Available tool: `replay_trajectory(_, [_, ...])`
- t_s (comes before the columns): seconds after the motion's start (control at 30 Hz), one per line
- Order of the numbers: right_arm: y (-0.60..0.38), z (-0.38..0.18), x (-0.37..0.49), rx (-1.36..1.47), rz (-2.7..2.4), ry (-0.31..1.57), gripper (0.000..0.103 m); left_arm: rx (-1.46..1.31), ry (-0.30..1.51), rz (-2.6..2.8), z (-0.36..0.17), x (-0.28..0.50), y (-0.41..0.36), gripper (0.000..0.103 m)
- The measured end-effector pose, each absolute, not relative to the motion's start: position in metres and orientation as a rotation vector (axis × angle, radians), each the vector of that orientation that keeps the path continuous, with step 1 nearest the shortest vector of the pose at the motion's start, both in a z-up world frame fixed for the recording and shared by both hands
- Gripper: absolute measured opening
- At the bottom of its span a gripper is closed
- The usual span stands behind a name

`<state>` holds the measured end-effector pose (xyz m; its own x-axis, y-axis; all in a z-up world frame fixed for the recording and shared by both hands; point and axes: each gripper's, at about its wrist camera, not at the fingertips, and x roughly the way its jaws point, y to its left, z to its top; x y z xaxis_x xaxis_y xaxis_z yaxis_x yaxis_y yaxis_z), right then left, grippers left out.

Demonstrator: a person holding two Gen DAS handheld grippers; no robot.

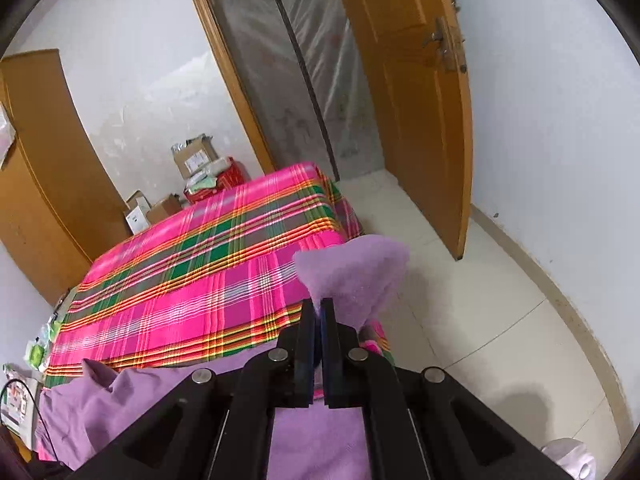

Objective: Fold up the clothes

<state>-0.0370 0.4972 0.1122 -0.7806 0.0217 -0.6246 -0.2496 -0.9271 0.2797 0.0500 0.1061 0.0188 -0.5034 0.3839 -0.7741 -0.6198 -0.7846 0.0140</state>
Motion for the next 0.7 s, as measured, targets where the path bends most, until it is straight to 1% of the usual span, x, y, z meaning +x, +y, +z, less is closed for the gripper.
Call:
replay_trajectory(0.53, [0.526,0.111,0.051,-0.814,2.765,0.659,0.002,-0.992,0.456,2.285,0.033,0.086,0.113,0.006])
replay_trajectory(0.7, [0.537,0.094,0.069,-0.828,2.73,0.699,0.002,-1.017,0.505,2.266,0.021,0.097,0.121,0.006])
